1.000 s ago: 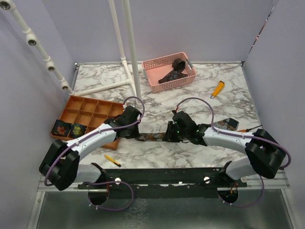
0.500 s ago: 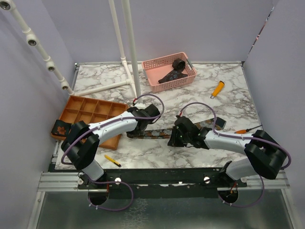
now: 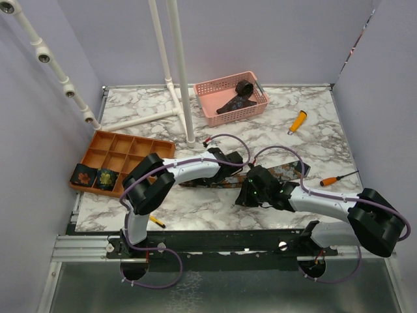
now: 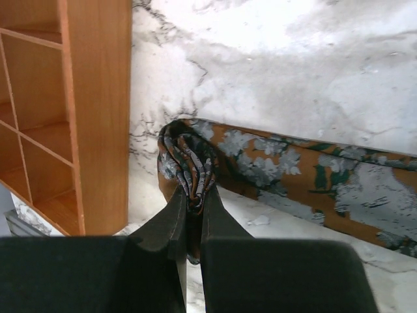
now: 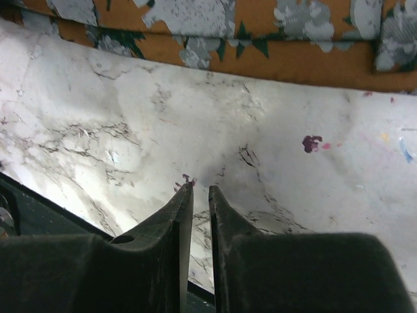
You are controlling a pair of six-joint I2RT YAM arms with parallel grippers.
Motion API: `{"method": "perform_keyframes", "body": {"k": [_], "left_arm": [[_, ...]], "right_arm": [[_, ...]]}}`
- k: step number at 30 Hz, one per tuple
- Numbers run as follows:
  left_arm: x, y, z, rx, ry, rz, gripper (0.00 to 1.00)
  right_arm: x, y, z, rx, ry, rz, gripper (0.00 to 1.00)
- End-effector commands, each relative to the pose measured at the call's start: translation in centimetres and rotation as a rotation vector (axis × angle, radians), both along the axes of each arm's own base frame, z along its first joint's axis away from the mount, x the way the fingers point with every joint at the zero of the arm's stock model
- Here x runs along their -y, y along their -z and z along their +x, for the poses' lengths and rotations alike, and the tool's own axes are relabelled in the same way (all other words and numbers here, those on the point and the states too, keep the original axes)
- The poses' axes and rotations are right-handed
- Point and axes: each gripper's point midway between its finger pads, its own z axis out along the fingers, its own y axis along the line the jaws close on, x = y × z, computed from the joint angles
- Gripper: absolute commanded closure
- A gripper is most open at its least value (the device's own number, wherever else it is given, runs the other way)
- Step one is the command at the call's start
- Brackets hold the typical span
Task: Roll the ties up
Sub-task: Roll the tie at the center of the board.
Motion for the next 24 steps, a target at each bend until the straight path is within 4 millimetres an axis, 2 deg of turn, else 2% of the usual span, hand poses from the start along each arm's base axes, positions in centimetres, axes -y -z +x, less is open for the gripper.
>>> {"method": "perform_keyframes", "body": {"k": [1,6,11,24], "left_arm": [[2.2,1.0,0.3,0.006,0.001,-0.024,0.96],[4.7,2.6,0.0,-0.033,0.039,-0.064,0.74],[6.4,2.5,-0.1,-0.040,0.061,-0.112,0.55],[7.9,-2.0,0.1,0.019,0.104,-0.282,0.20]], "right_arm": [[1.0,0.1,-0.8,-0.010,0.012,-0.005,0.80],[1.3,-0.3,-1.1,0.001,0.009,0.005,0.80],[1.7,-0.7,-1.3,0.010,0.010,0.010,0.79],[2.2,-1.2,-1.7,0.035,0.001,0.030,0.77]]}}
